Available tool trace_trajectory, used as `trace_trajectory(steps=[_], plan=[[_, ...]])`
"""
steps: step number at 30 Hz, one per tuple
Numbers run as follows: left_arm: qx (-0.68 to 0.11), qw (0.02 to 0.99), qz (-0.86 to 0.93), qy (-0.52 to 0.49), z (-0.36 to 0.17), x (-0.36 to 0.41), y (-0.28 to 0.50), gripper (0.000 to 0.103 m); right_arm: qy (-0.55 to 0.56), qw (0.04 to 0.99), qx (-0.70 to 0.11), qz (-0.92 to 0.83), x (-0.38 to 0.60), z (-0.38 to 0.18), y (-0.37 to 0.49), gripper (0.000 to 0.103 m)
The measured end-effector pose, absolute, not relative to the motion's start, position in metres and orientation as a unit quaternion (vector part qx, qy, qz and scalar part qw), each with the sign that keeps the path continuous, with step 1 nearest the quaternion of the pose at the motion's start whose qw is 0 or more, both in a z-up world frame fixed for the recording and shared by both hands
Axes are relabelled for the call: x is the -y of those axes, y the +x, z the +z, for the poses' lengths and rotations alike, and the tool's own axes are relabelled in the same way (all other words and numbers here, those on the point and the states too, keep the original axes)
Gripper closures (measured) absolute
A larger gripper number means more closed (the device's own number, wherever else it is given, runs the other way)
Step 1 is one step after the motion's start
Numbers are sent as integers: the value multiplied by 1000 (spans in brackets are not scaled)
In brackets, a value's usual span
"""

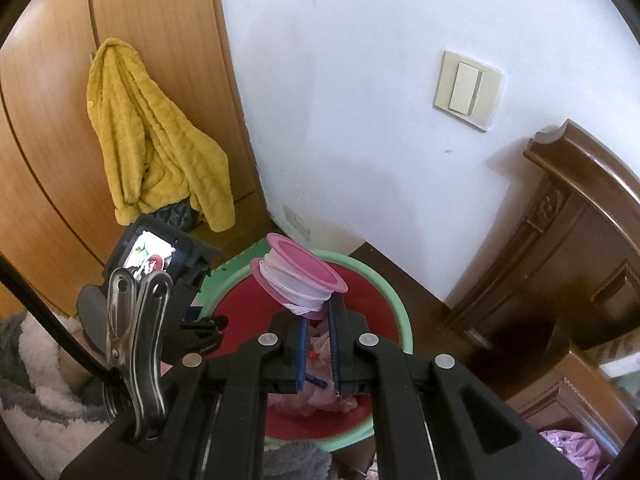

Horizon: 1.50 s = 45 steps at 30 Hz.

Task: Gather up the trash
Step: 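Open the right tool to drop the tape roll into the bucket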

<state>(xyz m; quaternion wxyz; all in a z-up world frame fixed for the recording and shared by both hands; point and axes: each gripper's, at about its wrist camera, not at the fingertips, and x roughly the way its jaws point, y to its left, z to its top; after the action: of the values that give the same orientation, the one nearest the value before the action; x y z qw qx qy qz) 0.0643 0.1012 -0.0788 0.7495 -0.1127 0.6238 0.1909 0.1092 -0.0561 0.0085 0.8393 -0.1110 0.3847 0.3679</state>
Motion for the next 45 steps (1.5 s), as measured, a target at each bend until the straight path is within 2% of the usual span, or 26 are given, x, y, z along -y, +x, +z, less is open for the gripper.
trace_trajectory(steps=[15, 45], plan=[[-627, 749, 191, -102, -79, -101, 65, 84, -96, 813, -441, 368, 32, -41, 150, 93], [-632, 743, 190, -112, -85, -104, 67, 84, -101, 801, -463, 367, 29, -56, 163, 91]])
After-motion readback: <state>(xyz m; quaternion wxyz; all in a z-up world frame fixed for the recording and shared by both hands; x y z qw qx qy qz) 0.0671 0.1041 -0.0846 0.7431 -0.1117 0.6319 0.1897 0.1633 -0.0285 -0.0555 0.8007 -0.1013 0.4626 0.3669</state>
